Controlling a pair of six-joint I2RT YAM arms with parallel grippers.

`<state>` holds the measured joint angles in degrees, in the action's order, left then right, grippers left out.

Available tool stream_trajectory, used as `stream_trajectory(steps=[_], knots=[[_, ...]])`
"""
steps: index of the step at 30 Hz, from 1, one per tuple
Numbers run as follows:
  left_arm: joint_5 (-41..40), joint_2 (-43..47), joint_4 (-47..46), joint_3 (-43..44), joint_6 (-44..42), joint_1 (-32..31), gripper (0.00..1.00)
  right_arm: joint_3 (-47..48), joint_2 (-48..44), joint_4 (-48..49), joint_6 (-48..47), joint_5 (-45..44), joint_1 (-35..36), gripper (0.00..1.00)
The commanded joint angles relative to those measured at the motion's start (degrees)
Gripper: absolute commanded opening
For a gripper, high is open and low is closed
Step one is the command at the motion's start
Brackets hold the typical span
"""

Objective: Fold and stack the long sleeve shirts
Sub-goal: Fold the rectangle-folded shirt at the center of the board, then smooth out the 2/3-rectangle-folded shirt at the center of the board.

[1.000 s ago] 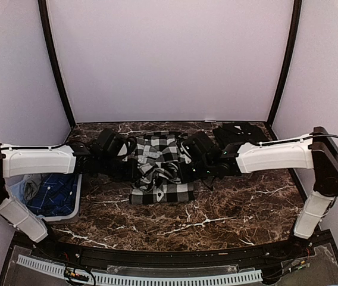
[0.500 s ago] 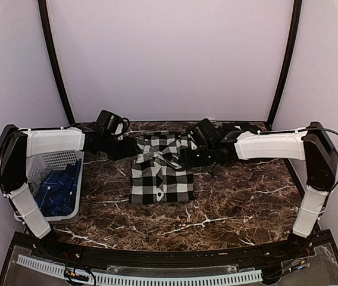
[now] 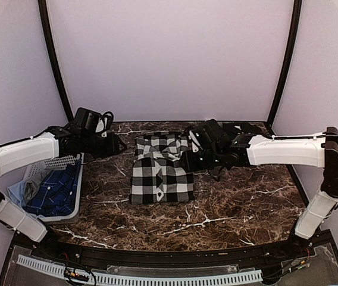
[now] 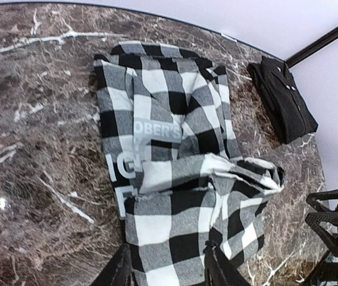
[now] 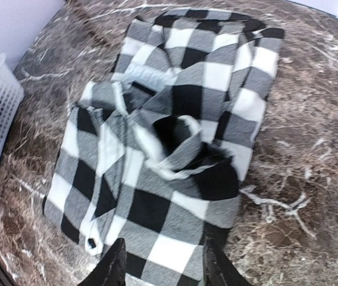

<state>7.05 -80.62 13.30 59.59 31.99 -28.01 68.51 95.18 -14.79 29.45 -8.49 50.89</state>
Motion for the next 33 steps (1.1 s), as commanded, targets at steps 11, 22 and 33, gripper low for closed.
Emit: stream_trajectory(steps=[11, 22, 33], knots=[[12.0, -17.0, -10.8, 4.8, -0.4, -5.2, 0.24, 12.9, 17.3, 4.1, -2.3, 9.6, -2.2, 0.26], [13.3, -35.3, -10.8, 16.7, -0.5, -3.2, 0.23, 14.8, 26.4, 5.5, 0.3, 13.6, -7.4, 0.27], [12.7, -37.8, -7.1, 20.2, -1.5, -3.1, 0.23, 15.1, 26.4, 4.6, 0.8, 13.9, -8.8, 0.32]])
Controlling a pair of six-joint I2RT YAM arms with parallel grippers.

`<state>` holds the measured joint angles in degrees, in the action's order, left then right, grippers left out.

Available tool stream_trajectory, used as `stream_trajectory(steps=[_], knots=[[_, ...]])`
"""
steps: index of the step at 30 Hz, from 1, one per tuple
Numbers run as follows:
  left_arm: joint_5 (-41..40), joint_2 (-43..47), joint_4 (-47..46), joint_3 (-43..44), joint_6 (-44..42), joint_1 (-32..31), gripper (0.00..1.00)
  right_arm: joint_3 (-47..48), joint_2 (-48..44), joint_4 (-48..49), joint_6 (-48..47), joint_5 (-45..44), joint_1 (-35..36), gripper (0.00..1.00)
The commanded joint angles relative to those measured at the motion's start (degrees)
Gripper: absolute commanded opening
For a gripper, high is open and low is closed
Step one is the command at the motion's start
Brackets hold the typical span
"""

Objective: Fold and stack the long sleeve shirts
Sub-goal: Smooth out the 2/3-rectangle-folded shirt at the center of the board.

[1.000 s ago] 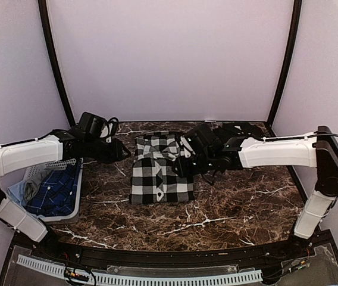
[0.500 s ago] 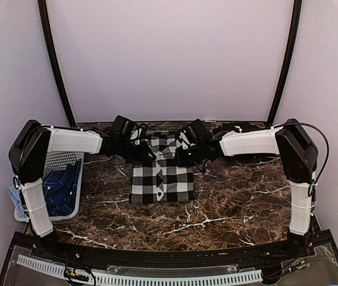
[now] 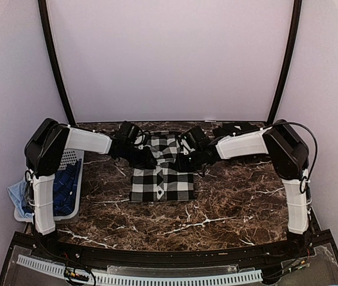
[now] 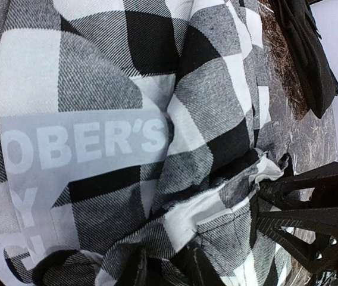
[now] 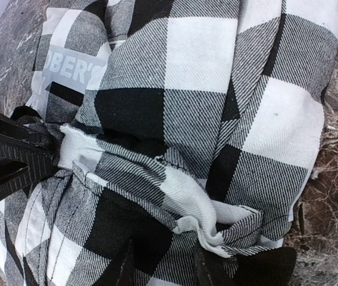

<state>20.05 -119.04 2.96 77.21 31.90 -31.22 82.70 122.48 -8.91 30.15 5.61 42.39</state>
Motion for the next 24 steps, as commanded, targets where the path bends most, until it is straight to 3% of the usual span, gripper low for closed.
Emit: stream_trajectory(steps=[1, 13, 24], knots=[[-0.6, 1.3, 3.9, 2.8, -1.7, 0.1, 0.23, 1.1, -1.9, -1.9, -0.2, -0.6, -0.3, 0.33], [-5.8, 14.4, 8.1, 1.1, -3.2, 0.1, 0.29, -7.0, -14.0, -2.8, -0.1, -3.0, -0.1, 0.36], [-7.0, 17.4, 7.4, -7.6, -1.8, 0.1, 0.27, -5.1, -8.4, -3.1, -0.6, -5.1, -0.4, 0.35]])
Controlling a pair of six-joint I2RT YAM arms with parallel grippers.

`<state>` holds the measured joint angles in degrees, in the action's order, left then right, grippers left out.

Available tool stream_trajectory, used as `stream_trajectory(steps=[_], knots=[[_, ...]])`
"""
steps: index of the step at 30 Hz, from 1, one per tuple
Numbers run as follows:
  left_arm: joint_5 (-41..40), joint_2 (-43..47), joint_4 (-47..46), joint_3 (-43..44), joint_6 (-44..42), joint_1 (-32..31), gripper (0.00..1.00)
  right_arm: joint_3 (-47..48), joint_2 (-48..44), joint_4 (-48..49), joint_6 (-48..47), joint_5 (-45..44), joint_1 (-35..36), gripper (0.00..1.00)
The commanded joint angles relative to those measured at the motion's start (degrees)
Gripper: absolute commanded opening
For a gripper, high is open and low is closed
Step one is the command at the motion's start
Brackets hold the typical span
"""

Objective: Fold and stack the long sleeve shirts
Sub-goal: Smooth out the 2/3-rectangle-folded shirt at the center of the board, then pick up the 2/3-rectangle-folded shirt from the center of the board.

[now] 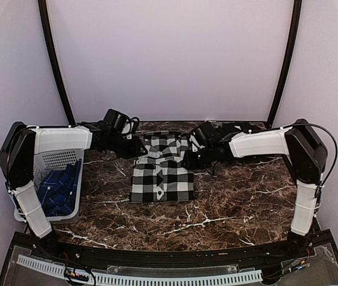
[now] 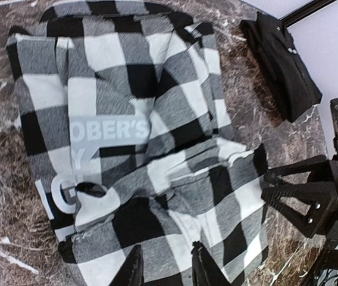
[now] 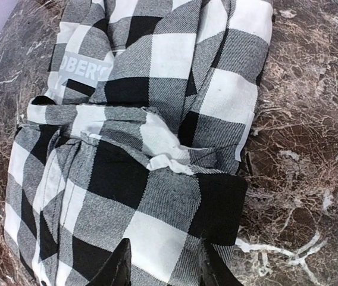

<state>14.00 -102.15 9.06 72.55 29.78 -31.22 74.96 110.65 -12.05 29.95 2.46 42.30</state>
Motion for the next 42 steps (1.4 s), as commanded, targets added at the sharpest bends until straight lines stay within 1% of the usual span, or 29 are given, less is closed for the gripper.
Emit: stream_trajectory(steps=[1, 7, 11, 16, 23, 28, 34, 37, 42], knots=[[-0.9, 0.6, 1.2, -3.8, 0.4, 0.1, 0.26, 3.7, 4.6, -0.2, -0.6, -2.1, -0.4, 0.34], [-0.8, 3.1, 1.5, -7.1, 0.9, 0.1, 0.26, 7.8, 10.4, -1.4, -1.3, -1.4, -0.3, 0.33], [-0.3, 4.9, 2.0, -9.4, 1.2, 0.1, 0.26, 7.7, 10.9, -2.9, -1.2, -1.8, -0.3, 0.33], [0.6, 7.5, 3.6, -11.8, 1.3, 0.1, 0.26, 5.1, 6.0, -4.0, -1.3, -4.0, -0.3, 0.35], [6.5, 11.5, 4.5, -16.3, 4.0, -0.2, 0.24, 0.5, -1.6, -5.1, -1.1, -4.6, 0.2, 0.36], [6.4, 15.1, 6.5, -21.5, 5.8, -1.8, 0.24, -5.6, -6.0, -5.5, 0.1, -4.7, 3.2, 0.35], [6.5, 19.9, 6.2, -28.4, 8.2, -3.0, 0.24, -14.3, -10.9, -5.1, 3.7, -4.3, 7.5, 0.34], [7.0, 21.5, 5.1, -31.2, 9.4, -3.6, 0.23, -16.5, -12.1, -5.0, 5.1, -4.2, 8.8, 0.34], [7.5, 21.7, 4.1, -33.5, 11.1, -5.1, 0.23, -18.3, -12.9, -4.3, 6.6, -4.1, 9.7, 0.34]])
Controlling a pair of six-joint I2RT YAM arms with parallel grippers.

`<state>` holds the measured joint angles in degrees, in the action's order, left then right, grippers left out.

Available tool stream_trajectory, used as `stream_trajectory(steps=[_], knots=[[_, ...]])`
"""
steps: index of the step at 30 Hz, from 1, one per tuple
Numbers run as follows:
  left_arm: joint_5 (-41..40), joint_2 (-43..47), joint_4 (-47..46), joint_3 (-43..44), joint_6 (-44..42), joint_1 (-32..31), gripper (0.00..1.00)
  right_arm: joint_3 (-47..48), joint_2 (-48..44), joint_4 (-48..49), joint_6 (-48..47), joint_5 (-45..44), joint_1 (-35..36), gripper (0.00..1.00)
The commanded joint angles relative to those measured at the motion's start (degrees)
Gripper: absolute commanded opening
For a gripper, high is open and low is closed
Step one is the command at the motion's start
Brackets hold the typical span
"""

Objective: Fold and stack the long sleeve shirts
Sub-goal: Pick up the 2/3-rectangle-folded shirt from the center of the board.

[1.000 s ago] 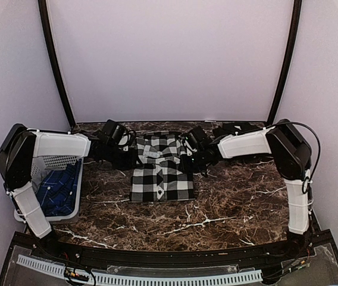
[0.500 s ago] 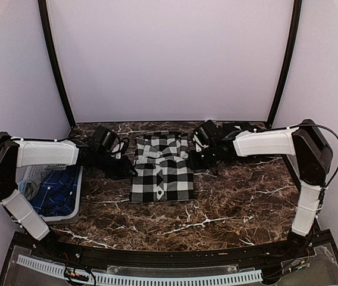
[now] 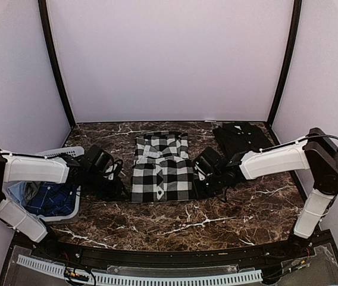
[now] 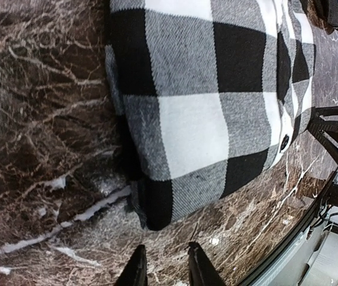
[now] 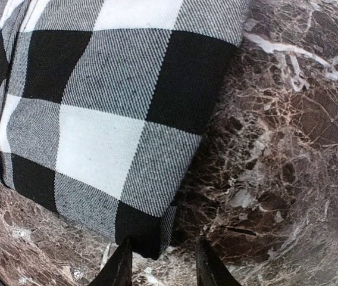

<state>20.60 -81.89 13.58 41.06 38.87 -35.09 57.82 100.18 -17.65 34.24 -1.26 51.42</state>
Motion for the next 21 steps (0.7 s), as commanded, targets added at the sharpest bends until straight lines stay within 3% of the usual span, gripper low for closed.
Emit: stream_trajectory(steps=[1, 21], knots=[[0.7, 1.3, -0.6, -2.1, 2.1, -1.7, 0.23, -1.3, -2.3, 1.5, 2.5, -0.4, 0.7, 0.34], [-2.2, -1.6, -5.6, -3.6, 3.8, -2.7, 0.23, -1.7, 2.6, 3.7, 3.5, 0.8, 2.9, 0.30]])
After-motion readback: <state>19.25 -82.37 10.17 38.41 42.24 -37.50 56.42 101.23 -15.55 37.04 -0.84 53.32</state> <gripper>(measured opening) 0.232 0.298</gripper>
